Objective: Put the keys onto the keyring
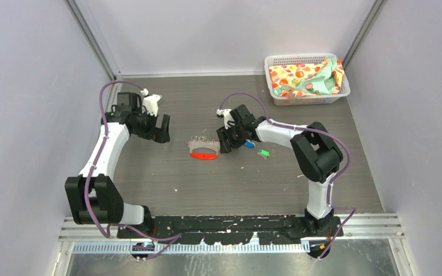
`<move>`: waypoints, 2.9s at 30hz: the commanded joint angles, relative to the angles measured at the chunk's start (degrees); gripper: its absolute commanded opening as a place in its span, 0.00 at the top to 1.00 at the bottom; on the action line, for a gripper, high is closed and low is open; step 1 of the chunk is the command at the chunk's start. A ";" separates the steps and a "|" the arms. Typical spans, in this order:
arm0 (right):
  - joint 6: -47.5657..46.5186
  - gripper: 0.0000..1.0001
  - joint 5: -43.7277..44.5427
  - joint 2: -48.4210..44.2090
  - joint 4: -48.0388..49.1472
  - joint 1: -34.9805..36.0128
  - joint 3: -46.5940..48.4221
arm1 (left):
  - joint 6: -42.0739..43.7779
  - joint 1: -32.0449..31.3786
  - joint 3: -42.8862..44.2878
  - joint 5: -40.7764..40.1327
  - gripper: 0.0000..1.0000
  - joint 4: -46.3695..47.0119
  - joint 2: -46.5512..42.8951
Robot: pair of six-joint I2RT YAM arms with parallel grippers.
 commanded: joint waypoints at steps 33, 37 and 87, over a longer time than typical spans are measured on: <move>-5.57 0.99 6.44 -10.00 -4.70 5.20 4.95 | 5.88 -0.12 5.12 7.06 0.00 -8.43 -5.96; -8.78 0.99 9.58 -14.68 -7.01 9.88 7.38 | 8.24 -0.16 5.73 13.93 0.00 -10.37 -10.29; -13.28 0.99 -5.41 -31.87 -2.55 28.38 15.91 | 22.34 -13.71 8.83 46.13 0.69 -24.56 -28.65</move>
